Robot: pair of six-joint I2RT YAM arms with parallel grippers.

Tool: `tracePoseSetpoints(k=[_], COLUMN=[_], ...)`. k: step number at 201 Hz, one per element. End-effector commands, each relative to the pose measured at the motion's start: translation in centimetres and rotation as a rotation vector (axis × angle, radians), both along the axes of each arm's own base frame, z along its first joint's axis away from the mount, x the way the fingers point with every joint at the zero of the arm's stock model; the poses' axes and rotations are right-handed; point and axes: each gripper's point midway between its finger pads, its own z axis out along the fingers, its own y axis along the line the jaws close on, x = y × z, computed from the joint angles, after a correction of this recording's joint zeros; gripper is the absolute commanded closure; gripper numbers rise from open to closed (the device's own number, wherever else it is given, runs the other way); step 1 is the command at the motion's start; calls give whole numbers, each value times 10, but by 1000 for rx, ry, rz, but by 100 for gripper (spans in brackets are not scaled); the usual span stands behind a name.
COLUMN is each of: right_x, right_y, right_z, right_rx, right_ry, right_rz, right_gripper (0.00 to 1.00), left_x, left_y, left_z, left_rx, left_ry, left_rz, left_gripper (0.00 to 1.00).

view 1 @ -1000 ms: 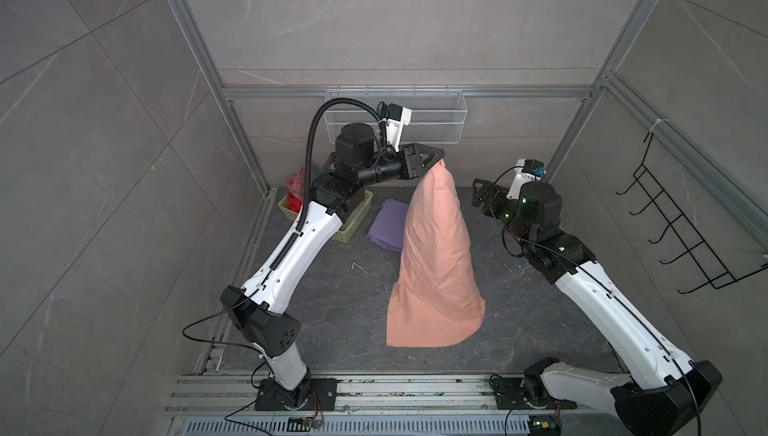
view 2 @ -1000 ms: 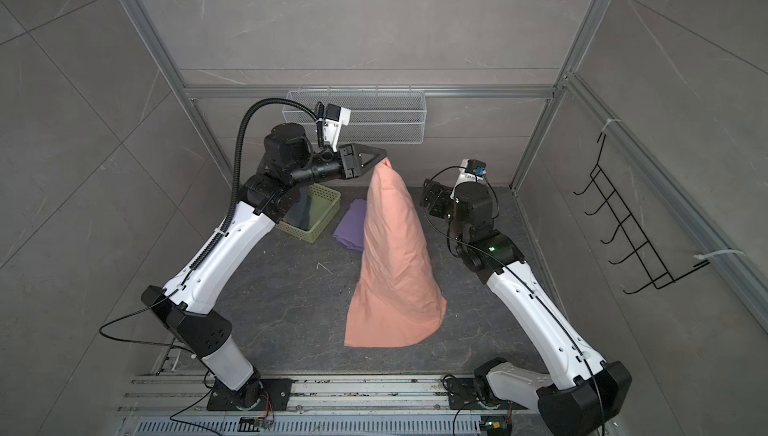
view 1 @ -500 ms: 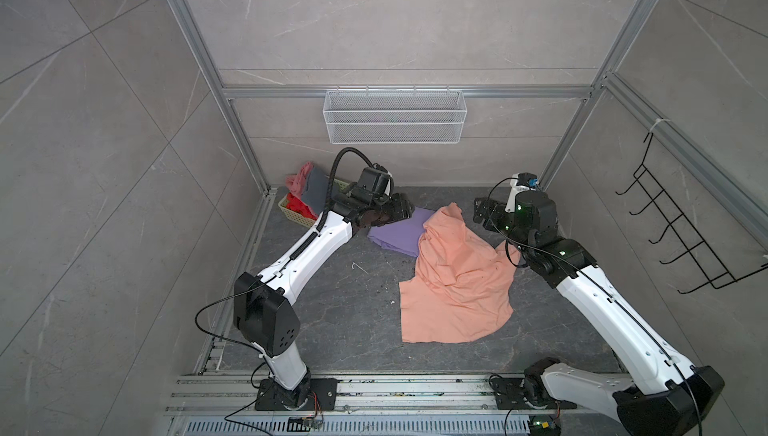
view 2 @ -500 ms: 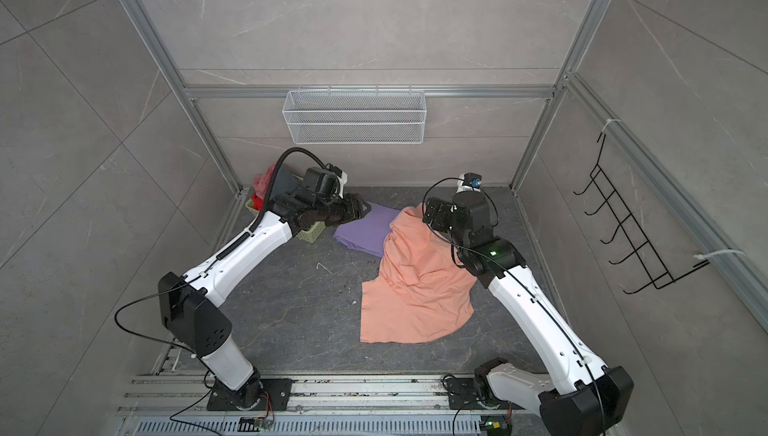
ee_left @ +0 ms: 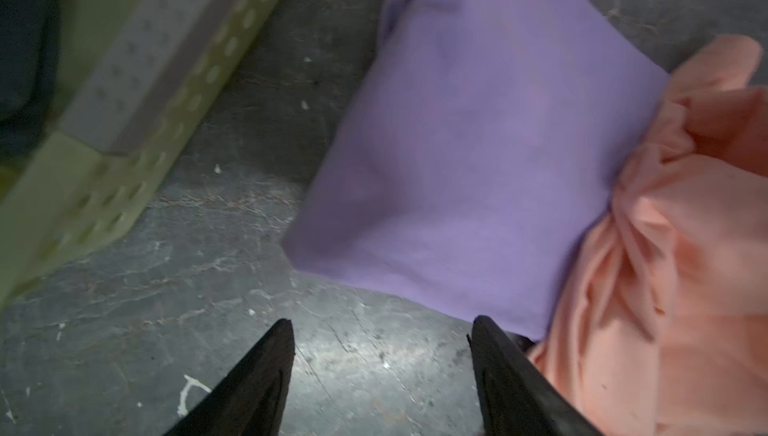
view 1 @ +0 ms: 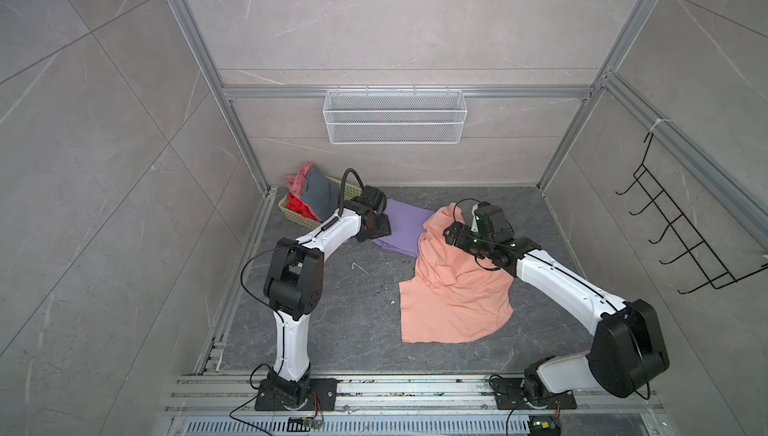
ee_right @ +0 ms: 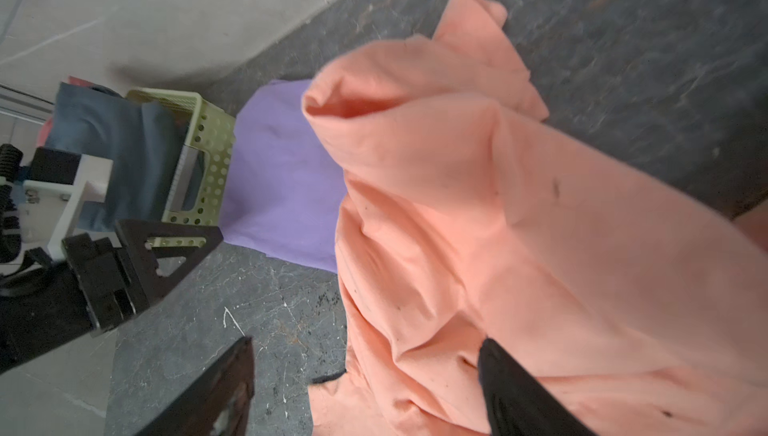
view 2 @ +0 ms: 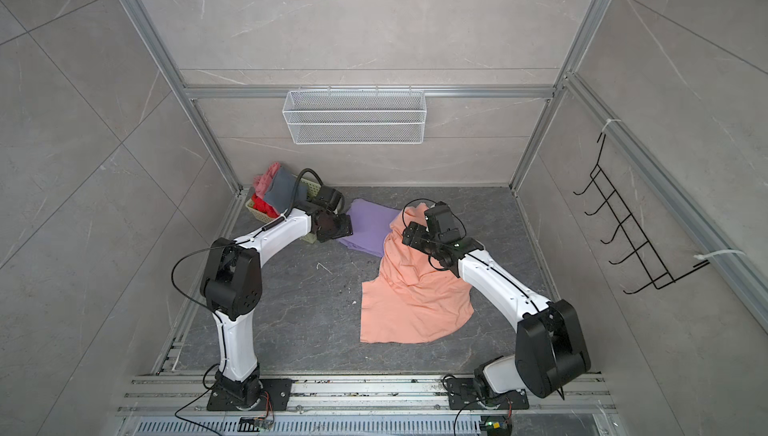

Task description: Fold and stack the t-shirts

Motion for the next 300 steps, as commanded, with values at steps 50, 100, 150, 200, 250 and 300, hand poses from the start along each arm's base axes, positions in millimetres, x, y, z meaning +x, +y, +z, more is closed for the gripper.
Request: tracePoseSetpoints(k=[50, 100, 150, 200, 250, 300], right_x=[-4, 1, 3, 9, 15, 17], right_y=[3, -2, -8, -9, -5, 2], right_z=[-30, -42, -37, -20, -13, -14], right_rx=[23, 2, -30, -50, -75, -68], right_ry=[60, 81, 72, 32, 18, 35], right_rz=[-50, -89, -110, -106, -73, -34], right_gripper=[16, 16, 17, 17, 17, 17], left_x=[43, 39, 48, 43, 38, 84], left_y=[-30, -47, -55, -12, 62, 111], left_z=[-17, -34, 45, 229, 298, 246], left_rx=[-195, -222, -128, -49, 168, 210], left_ry=[-1, 36, -182, -622, -858, -824], left_rz=[-50, -52, -141, -100, 26, 88], left_gripper=[31, 55, 100, 100, 100, 100])
